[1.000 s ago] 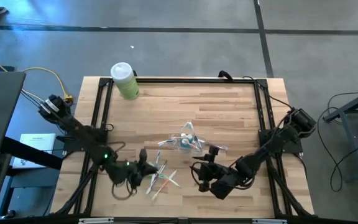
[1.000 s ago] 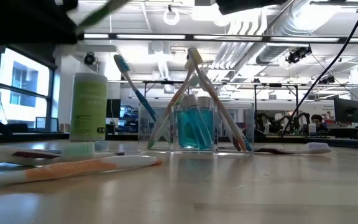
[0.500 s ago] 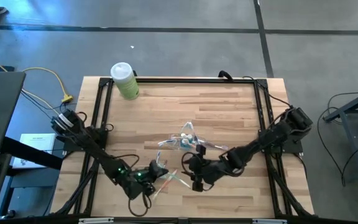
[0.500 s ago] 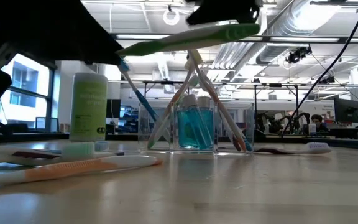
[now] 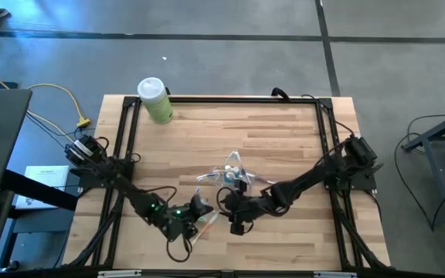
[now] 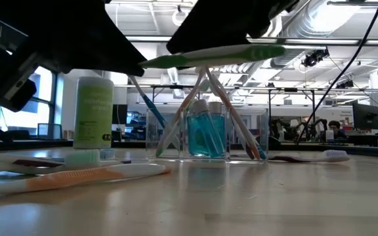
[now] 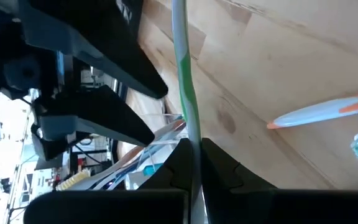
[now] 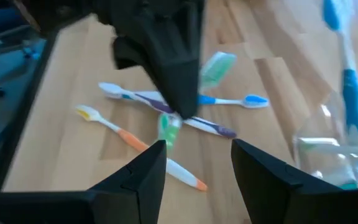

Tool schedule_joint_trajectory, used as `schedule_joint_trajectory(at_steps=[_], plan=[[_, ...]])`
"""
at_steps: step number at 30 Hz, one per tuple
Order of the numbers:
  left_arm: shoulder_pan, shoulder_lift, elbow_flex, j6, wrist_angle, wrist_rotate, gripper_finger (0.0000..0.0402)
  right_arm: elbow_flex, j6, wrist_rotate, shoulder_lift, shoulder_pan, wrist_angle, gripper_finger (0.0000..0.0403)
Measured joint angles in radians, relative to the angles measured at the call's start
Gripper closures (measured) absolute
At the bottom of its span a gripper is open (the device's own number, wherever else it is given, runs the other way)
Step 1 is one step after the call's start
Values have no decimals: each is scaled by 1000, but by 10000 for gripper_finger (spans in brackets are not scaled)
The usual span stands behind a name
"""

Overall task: Pick & Place toothbrushing station
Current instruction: Put the top green toothbrush into the transparent organizer

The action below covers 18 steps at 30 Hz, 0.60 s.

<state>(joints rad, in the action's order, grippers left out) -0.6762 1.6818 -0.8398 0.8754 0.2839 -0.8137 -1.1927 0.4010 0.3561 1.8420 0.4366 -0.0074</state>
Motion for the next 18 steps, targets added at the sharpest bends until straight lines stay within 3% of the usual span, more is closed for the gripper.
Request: schedule_joint_trajectory(at_steps=[18], plan=[[37, -2, -1, 35, 12, -12, 396, -1, -6, -160, 77, -53, 65, 230]])
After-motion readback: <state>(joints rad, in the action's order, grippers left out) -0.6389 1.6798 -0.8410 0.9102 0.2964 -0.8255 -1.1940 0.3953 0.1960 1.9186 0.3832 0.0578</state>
